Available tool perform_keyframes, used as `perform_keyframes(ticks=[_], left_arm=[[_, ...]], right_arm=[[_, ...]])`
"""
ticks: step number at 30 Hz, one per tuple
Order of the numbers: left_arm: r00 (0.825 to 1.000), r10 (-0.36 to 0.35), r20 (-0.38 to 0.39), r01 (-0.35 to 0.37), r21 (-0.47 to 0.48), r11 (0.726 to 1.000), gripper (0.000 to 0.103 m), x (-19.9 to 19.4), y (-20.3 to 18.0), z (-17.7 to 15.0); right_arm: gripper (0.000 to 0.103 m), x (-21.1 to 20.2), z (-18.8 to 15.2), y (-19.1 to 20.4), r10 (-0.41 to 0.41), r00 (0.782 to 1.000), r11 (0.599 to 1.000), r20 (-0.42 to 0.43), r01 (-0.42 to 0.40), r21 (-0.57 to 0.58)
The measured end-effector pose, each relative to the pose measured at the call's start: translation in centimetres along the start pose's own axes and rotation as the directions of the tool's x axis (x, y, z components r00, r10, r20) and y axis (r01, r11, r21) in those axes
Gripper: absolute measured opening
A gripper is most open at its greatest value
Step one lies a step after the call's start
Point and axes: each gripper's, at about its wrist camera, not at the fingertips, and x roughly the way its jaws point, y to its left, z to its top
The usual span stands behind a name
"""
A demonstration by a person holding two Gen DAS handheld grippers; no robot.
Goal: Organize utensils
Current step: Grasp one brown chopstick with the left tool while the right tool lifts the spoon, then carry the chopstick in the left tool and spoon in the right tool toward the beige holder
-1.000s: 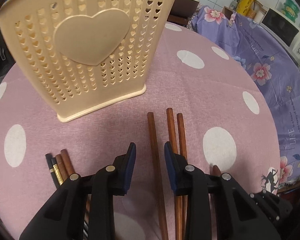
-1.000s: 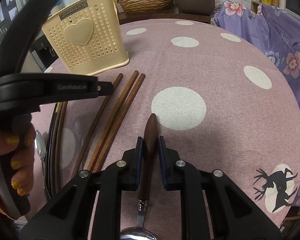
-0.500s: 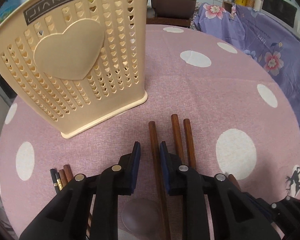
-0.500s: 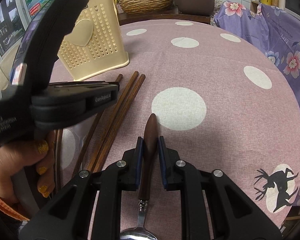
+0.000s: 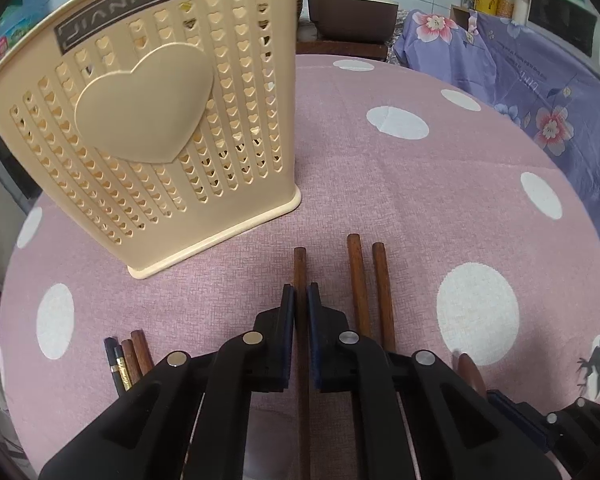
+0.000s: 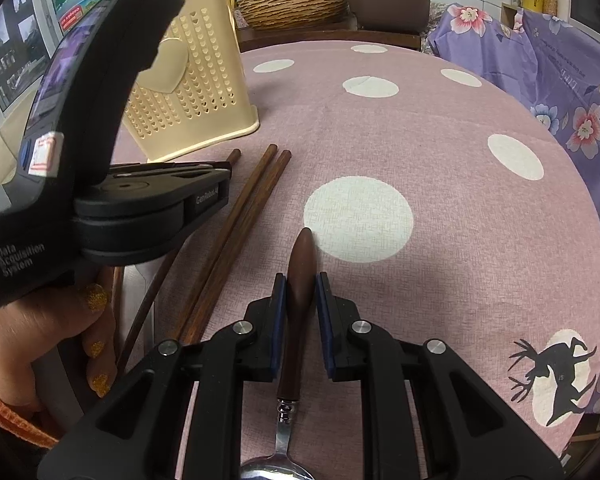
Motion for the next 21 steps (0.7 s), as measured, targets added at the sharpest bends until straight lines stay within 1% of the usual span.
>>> perform_keyframes(ticks=[2,4,5,8,10,12,15,18,21], left_arm=[[1.0,-0.022,0.016,0.022,-0.018,1.0,0.008,-0.8,0.4,0.0],[0.998,-0.037,0.044,0.038,-0.027,0.999,0.008,-2.0,0.9,0.0],[0.997,-0.055,0.062,0.057,-0.035,0.998,0.008,-2.9,1.3,0.1],[0.989,-0.096,0.108,0.103,-0.063,0.993,0.008,-5.3,2.5,0.3],[0.98,-0.132,0.147,0.146,-0.094,0.985,0.008,-7.4,3.8,0.5],[0.968,-0.165,0.19,0.191,-0.125,0.974,0.008,-9.6,5.2,0.6],[0.95,-0.189,0.249,0.229,-0.145,0.963,0.008,-12.7,6.9,0.7],[0.933,-0.189,0.307,0.238,-0.133,0.962,0.008,-15.3,7.8,0.7],[0.919,-0.183,0.35,0.239,-0.123,0.963,0.008,-17.0,8.0,0.9]], right_arm=[[0.016,0.0,0.0,-0.3,0.023,1.0,1.0,-0.002,-0.023,0.011],[0.016,-0.1,0.0,-0.7,0.063,0.998,0.997,-0.005,-0.063,0.033],[0.016,-0.3,0.1,-0.8,0.081,0.997,0.996,-0.001,-0.081,0.043],[0.016,-1.3,0.4,-0.9,0.107,0.994,0.993,0.033,-0.108,0.037],[0.016,-2.3,0.8,-1.0,0.136,0.989,0.99,0.058,-0.139,0.036],[0.016,-3.7,1.3,-1.0,0.169,0.982,0.984,0.086,-0.172,0.032],[0.016,-5.9,1.9,-1.1,0.18,0.973,0.983,0.142,-0.182,0.003],[0.016,-8.6,2.4,-1.3,0.193,0.96,0.981,0.204,-0.193,-0.021],[0.016,-9.9,2.8,-1.1,0.194,0.953,0.981,0.232,-0.19,-0.039]])
